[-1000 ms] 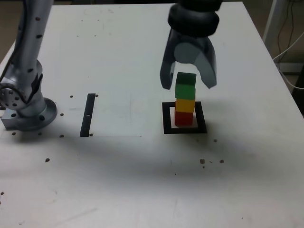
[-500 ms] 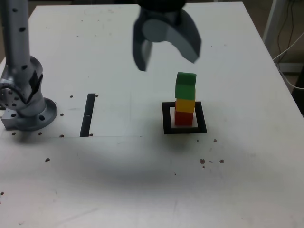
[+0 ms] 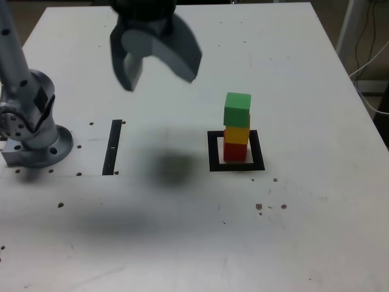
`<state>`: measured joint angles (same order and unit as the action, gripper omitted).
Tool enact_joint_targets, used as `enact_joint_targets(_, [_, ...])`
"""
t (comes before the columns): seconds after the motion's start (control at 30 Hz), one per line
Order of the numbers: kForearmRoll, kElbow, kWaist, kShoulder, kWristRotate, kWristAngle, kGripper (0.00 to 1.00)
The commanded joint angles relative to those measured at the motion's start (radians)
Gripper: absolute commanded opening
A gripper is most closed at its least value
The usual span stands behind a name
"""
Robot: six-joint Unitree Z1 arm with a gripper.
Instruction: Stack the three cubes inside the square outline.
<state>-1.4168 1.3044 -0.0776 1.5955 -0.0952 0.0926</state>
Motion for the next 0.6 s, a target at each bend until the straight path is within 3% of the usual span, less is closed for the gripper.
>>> enact_joint_targets(0.0, [0.047, -0.071, -0.001, -0.033, 0.009, -0.009, 1.0])
enact_joint_targets(0.57, [0.243, -0.447, 0.015, -0.127, 0.032, -0.038, 1.0])
